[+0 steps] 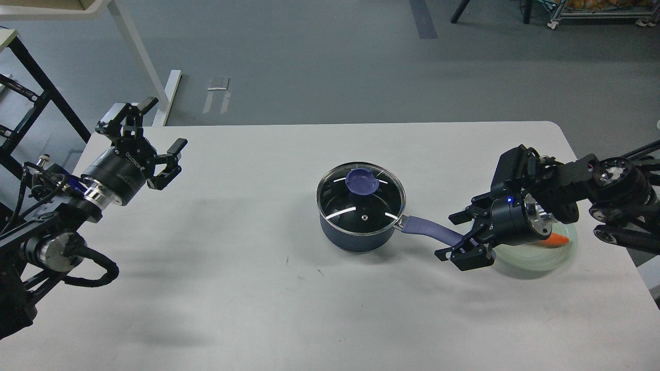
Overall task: Open pot lid
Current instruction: 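Lower the right gripper onto the purple handle and close it, then reach the left gripper over the pot toward the purple lid knob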
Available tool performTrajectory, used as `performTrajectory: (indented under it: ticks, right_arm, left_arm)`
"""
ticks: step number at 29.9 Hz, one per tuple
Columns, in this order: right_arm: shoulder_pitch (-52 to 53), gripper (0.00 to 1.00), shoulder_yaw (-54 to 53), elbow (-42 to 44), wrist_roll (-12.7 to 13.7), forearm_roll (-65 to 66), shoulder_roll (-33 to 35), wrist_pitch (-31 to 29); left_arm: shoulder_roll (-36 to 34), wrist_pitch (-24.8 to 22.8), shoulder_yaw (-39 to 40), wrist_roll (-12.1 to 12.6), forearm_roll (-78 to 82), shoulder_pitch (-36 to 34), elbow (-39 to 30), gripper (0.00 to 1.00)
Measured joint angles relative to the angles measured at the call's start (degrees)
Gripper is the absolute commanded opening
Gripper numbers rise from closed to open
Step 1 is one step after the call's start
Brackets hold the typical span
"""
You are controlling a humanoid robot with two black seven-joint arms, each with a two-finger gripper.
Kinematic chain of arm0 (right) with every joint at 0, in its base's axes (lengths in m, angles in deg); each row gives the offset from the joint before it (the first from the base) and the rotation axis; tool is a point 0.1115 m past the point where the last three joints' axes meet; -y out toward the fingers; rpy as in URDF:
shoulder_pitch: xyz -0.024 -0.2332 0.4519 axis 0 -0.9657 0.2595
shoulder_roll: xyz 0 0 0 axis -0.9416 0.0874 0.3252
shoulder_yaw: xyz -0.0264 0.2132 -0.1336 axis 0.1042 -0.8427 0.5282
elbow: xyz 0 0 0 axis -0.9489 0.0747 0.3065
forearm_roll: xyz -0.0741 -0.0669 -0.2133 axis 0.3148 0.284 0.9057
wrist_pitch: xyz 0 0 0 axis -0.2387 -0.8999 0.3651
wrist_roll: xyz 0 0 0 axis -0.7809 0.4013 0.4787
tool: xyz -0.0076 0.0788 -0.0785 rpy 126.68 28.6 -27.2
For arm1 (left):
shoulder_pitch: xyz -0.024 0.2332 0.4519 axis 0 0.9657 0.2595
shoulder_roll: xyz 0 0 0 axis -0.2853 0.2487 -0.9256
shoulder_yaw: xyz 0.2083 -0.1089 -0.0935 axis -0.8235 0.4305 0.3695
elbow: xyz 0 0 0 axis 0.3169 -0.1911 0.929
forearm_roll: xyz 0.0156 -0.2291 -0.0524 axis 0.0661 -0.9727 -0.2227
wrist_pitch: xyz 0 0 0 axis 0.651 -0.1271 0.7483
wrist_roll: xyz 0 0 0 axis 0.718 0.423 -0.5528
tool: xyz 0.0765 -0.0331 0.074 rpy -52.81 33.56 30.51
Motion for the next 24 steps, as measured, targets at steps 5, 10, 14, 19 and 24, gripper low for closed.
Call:
performTrajectory:
  ticks: [5, 10, 14, 19, 24]
  right_arm:
    - [-0.4, 0.66, 0.36, -0.03, 0.0, 0.02, 0.01, 0.22]
    - [-0.51, 0.54, 0.39, 0.01, 0.0, 0.06, 0.06, 0.32]
    - [-0.53, 0.45, 0.39, 0.01, 0.0, 0.13, 0.1, 0.33]
    - [-0.53, 0.39, 0.39, 0.02, -0.01, 0.22, 0.24, 0.34]
    - [-0.53, 0.35, 0.39, 0.05, -0.02, 0.23, 0.25, 0.34]
  left_arm:
    - [0.11, 0.03, 0.0, 0.0, 0.08, 0.0, -0.04, 0.99]
    - [0.1, 0.12, 0.0, 0.0, 1.02, 0.0, -0.92, 0.99]
    - [-0.05, 0.32, 0.0, 0.0, 1.25, 0.0, -1.59, 0.99]
    - [-0.22, 0.36, -0.09, 0.0, 4.1, -0.27, -1.64, 0.99]
    - [-0.23, 0.01, -0.11, 0.0, 12.17, -1.76, -1.66, 0.99]
